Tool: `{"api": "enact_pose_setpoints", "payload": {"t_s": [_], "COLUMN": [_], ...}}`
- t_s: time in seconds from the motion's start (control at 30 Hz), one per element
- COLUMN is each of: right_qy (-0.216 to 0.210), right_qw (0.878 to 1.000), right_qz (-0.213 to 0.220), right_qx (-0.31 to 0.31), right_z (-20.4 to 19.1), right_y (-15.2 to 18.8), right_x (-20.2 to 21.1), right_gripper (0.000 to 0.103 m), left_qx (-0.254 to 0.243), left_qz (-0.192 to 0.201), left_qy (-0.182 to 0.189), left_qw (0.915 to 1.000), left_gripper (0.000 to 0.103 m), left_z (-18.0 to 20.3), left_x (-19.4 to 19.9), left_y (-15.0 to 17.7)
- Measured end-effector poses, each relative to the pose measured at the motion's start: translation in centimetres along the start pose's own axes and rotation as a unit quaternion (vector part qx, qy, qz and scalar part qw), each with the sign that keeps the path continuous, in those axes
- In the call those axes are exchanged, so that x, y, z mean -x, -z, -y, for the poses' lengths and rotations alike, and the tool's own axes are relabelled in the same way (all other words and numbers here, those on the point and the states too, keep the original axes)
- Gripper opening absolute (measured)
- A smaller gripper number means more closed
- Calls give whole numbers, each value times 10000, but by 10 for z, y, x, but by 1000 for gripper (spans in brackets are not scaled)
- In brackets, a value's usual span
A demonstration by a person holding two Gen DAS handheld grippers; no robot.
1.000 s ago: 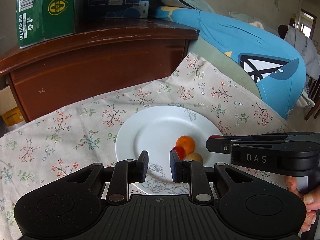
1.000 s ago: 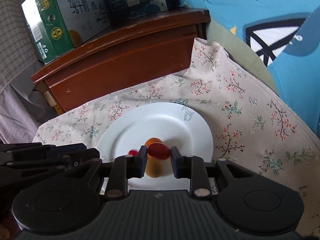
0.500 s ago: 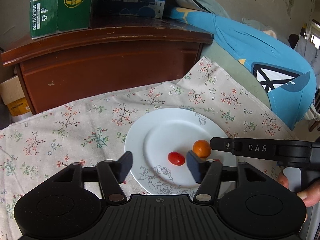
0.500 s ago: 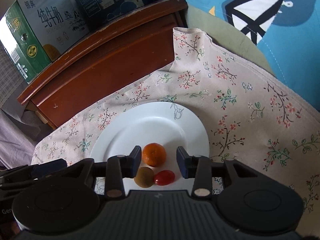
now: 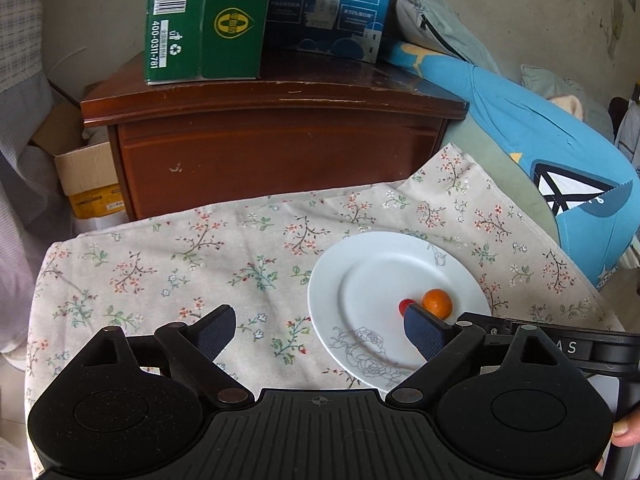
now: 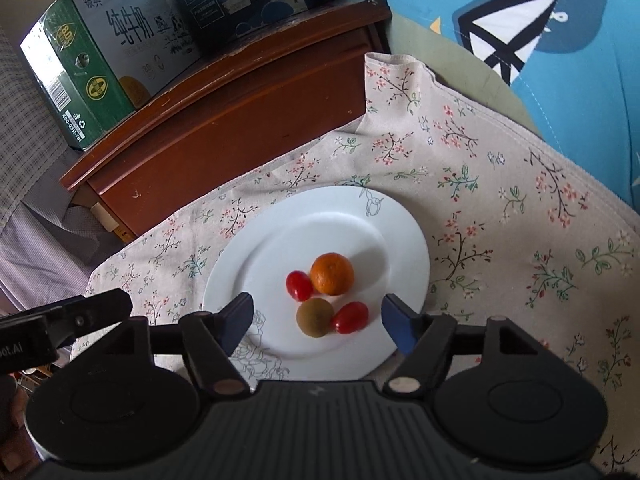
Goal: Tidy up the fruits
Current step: 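Open both grippers to release the tomatoes beside the orange and kiwi, then move both grippers back to the fruit cluster toward the kiwis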
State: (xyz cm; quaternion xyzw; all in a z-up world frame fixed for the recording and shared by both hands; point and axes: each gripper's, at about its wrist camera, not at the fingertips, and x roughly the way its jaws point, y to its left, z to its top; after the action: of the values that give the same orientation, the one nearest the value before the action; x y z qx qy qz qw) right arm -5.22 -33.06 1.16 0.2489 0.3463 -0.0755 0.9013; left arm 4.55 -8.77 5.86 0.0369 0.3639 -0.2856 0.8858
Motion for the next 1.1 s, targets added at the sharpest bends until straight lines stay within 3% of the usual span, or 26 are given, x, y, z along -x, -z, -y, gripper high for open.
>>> {"api": "enact_pose_setpoints", "payload": {"t_s": [0.27, 0.57, 1.1], "right_qy": [-119, -91, 161], "right_qw": [9992, 9984, 9957], "right_qz": [-117, -344, -284], "right_qx": [350, 447, 867], "right_z": [-15, -20, -33], "right_y": [26, 59, 92], "right_x": [16, 30, 46], "right_gripper": [74, 74, 74], "left_qx": [259, 59, 240], "left_qz": [-165, -434, -815], "left_qy": [-52, -281, -399], "left_qw": [9995, 9986, 9956], "left_gripper": [93, 93, 93], "left_z": [-17, -11, -15], "left_x": [20, 33, 43], "left_y": [22, 51, 91]}}
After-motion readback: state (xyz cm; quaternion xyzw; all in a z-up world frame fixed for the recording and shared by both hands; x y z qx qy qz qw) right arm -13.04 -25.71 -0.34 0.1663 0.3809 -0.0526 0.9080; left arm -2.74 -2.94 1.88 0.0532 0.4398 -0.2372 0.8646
